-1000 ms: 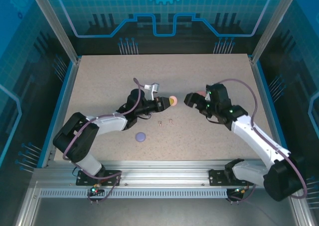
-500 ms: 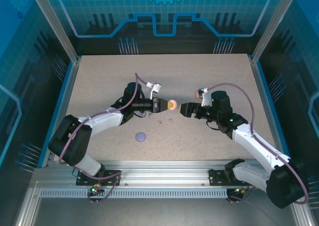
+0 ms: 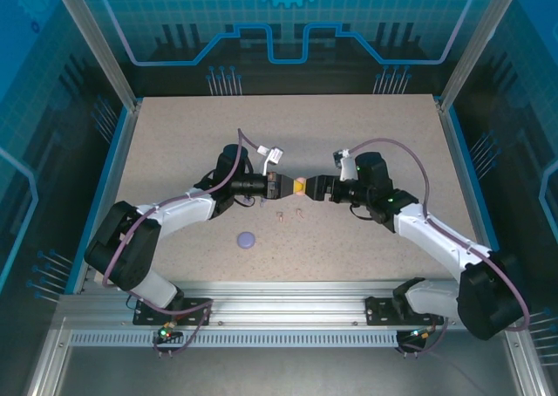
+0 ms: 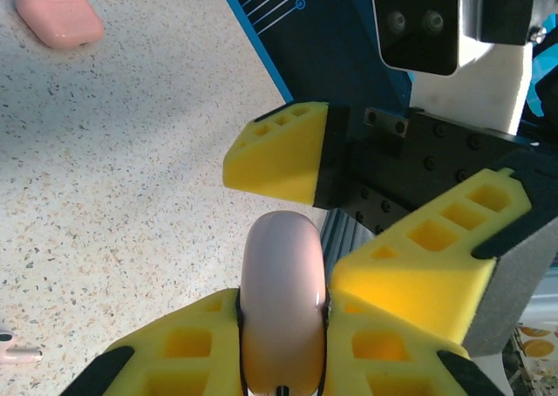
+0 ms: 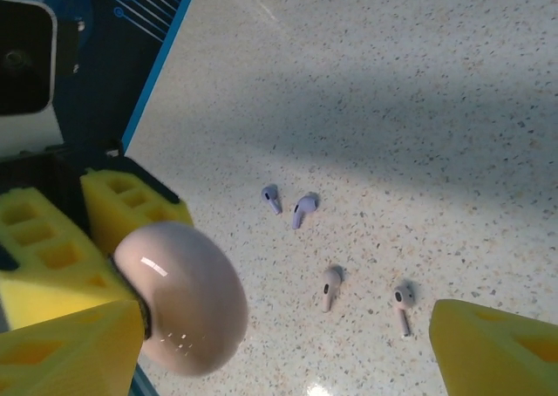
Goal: Insert the wireless bluetooth earbuds into the charging case
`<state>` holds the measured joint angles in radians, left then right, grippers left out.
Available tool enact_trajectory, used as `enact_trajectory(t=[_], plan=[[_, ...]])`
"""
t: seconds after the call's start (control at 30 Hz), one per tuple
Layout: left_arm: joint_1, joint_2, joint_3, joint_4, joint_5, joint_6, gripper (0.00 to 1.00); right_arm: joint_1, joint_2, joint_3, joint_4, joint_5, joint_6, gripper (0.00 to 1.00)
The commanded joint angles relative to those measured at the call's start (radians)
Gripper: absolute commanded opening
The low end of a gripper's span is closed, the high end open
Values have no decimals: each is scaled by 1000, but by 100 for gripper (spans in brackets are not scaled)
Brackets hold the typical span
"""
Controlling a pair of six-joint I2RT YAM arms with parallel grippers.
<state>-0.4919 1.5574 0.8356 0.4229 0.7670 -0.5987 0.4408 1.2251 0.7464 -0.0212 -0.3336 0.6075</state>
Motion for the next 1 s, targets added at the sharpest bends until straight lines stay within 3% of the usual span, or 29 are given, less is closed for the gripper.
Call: enact_trajectory(t=[0.0,0.5,0.7,0.97], plan=[[2,-36,29,12,41,19,0,10,18,23,-1,45,-27,85],[2,-79,7,25,23,23,0,-74,-23,-70,-48,62,-17,80],[3,-67,5,30,23,23,0,-78,-113,-93,0,-63,-24,79],[2,-52,4,65,36,0,0,-69,-84,-51,59,-164,-37,64]])
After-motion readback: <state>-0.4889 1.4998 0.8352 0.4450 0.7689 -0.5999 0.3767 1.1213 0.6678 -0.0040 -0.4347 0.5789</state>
